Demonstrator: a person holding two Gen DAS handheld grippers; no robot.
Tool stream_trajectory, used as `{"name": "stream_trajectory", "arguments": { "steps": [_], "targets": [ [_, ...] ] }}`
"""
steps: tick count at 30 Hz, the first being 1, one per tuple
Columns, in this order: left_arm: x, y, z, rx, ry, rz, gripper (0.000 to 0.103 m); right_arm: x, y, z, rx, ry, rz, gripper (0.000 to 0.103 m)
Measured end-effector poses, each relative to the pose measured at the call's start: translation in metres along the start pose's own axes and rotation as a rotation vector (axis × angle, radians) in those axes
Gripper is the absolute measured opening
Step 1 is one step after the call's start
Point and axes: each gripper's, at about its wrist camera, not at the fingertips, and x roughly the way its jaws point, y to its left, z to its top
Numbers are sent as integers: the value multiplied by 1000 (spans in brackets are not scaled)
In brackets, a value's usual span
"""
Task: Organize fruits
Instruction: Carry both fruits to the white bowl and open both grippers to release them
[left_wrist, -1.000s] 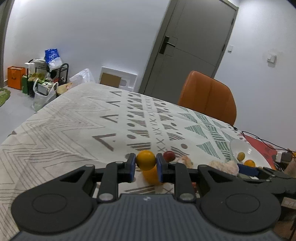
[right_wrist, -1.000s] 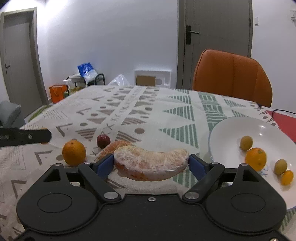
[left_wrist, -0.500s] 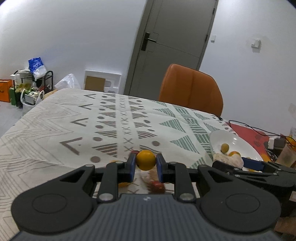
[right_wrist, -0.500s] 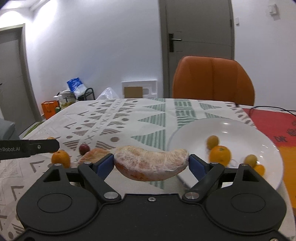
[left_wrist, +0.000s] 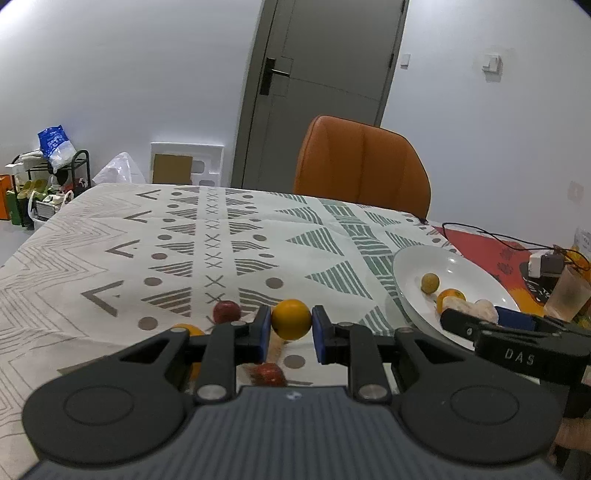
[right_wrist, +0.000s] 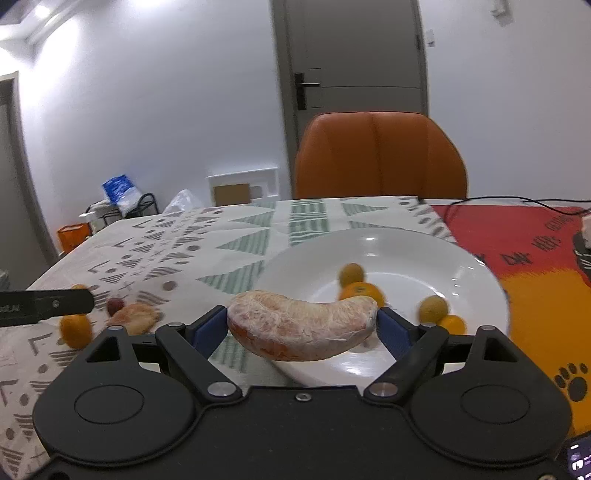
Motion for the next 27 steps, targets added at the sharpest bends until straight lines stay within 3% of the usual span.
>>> {"name": "stream_trajectory", "arguments": {
  "steps": [14, 27],
  "targets": [
    [22, -38, 5, 56, 18, -36, 22, -1, -52, -2, 56, -22, -82, 84],
    [43, -80, 11, 104, 26, -86, 22, -25, -73, -4, 73, -56, -62, 88]
  ]
}}
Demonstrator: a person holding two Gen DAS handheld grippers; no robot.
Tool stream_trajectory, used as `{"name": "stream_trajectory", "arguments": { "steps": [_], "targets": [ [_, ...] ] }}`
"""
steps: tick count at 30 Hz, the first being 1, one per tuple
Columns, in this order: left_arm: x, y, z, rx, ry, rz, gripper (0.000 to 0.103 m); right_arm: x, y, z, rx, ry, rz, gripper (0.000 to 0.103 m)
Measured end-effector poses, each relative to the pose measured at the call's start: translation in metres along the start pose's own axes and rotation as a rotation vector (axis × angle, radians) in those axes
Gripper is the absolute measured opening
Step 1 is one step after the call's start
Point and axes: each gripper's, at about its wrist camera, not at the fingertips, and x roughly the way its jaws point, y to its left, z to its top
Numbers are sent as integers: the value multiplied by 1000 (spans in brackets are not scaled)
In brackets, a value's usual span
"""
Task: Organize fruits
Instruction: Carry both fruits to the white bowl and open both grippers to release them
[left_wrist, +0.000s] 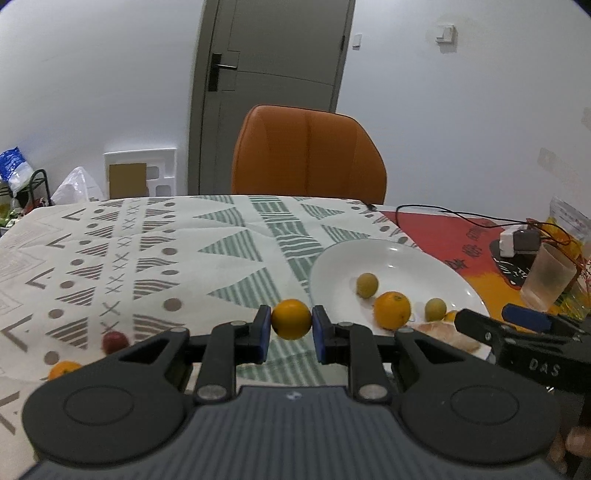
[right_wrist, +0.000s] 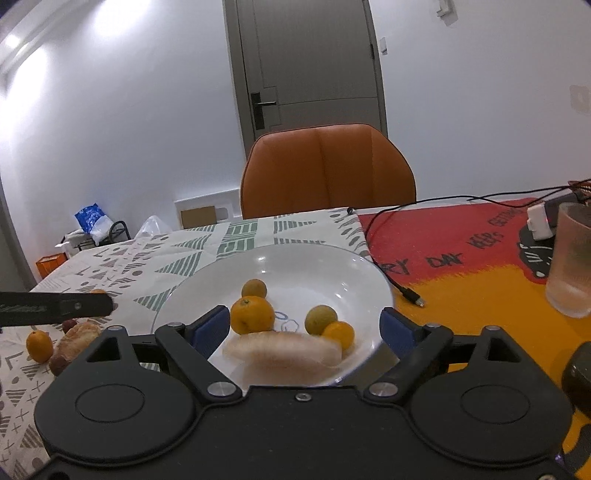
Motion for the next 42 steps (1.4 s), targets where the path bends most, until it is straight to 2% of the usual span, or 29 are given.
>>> {"name": "stream_trajectory", "arguments": {
  "steps": [19, 25, 28, 33, 36, 42],
  "targets": [
    [22, -48, 8, 61, 6, -74, 22, -21, -21, -8, 55, -1, -8, 89],
    [19, -48, 9, 68, -12, -64, 32, -21, -21, -11, 63, 6, -4, 89],
    [15, -39, 10, 52, -15, -29, 43, -18, -17, -12, 63, 11, 7, 89],
    [3, -20, 9, 40, -45, 36, 71, -13, -3, -12, 55, 13, 40, 91],
    [-2, -10, 8, 37, -55, 73, 76, -9, 6, -11, 46, 16, 57, 92],
    [-15, 16, 6, 11, -57, 127, 80, -3, 27, -10, 28, 25, 94, 93]
  ]
}}
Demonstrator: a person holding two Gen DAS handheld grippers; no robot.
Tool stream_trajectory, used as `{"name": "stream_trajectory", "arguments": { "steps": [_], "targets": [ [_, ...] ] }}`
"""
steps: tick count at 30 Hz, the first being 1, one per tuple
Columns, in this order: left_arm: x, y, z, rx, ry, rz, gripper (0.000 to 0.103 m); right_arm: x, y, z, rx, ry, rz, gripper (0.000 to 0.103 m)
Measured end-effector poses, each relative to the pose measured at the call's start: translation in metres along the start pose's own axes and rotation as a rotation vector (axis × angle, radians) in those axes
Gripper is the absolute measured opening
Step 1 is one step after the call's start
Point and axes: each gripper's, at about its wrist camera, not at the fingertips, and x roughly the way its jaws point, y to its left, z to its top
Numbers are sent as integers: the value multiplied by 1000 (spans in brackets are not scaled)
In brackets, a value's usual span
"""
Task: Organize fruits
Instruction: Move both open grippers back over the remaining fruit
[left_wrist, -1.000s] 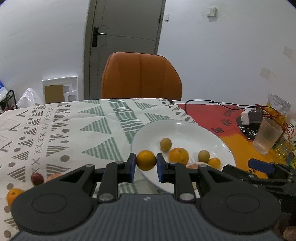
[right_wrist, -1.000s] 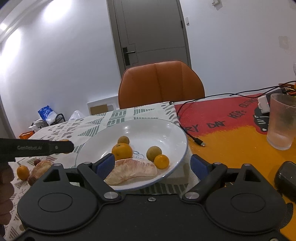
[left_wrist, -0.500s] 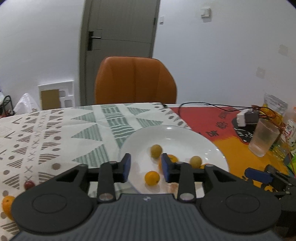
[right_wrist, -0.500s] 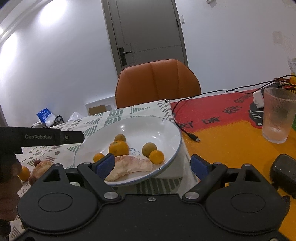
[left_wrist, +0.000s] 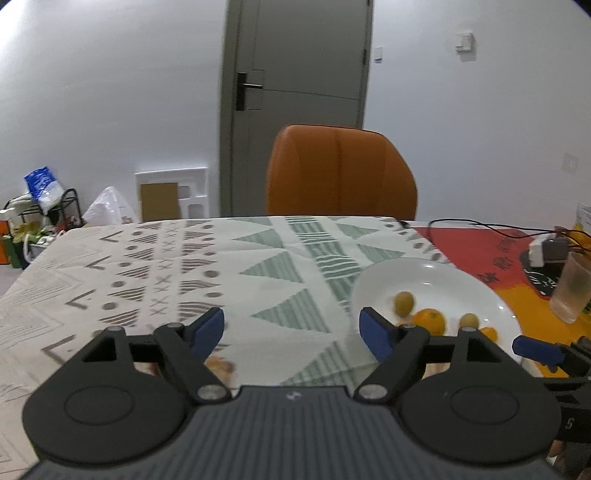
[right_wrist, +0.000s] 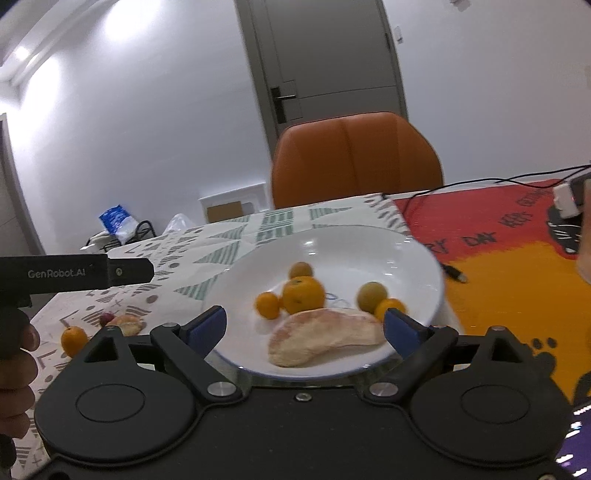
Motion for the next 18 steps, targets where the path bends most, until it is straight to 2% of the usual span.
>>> {"name": "stream_trajectory", "arguments": {
  "steps": [11, 18],
  "targets": [
    [-25, 58, -9, -59, -7, 111, 85, 13, 48, 0, -43, 17, 83, 95],
    [-38, 86, -16, -106, -17, 151, 86, 17, 78, 0, -87, 32, 125, 95]
  ]
}}
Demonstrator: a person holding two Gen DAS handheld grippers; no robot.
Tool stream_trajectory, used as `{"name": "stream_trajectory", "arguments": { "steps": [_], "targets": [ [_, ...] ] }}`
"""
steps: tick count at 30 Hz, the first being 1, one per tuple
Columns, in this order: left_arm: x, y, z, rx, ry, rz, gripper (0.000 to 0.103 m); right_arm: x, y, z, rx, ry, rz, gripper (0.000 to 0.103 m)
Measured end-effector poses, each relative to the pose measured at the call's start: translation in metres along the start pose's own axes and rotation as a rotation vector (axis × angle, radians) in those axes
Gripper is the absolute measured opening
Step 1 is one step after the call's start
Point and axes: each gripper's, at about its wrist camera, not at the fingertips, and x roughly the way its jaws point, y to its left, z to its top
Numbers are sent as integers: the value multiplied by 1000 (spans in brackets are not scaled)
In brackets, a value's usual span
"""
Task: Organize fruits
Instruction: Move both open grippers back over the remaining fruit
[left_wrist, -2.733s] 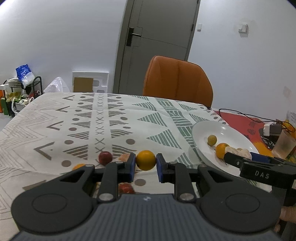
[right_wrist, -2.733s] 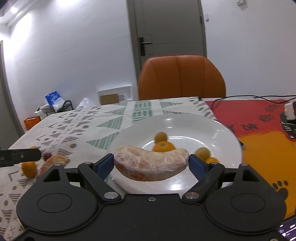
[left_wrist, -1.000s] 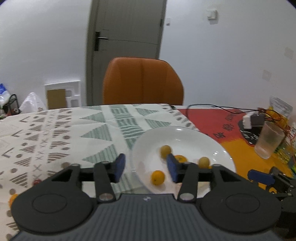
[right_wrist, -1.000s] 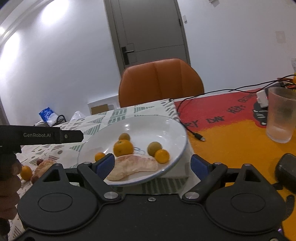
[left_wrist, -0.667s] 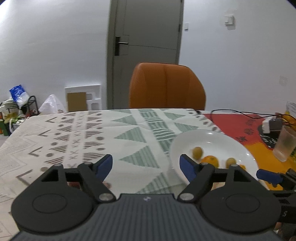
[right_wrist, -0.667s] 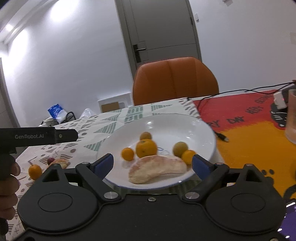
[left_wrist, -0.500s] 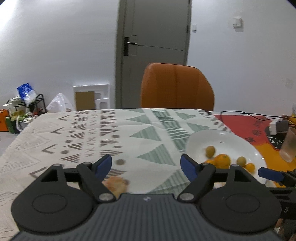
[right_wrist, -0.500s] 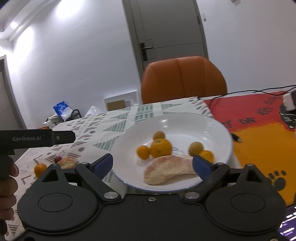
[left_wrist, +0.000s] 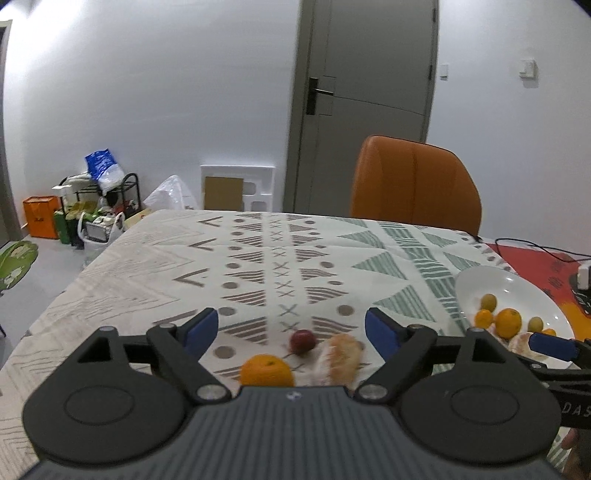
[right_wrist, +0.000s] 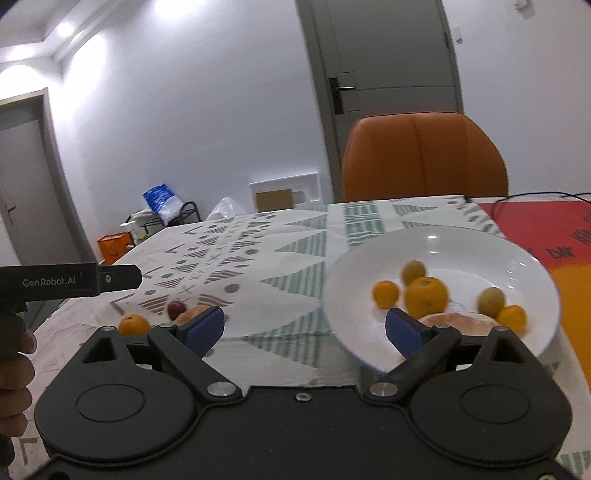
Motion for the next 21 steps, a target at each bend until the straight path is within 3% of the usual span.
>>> {"name": "stream_trajectory", "arguments": {
  "steps": [21],
  "targets": [
    [-6, 59, -22, -94, 46, -3, 86, 25, 61, -7, -92, 83, 101, 94]
  ]
}}
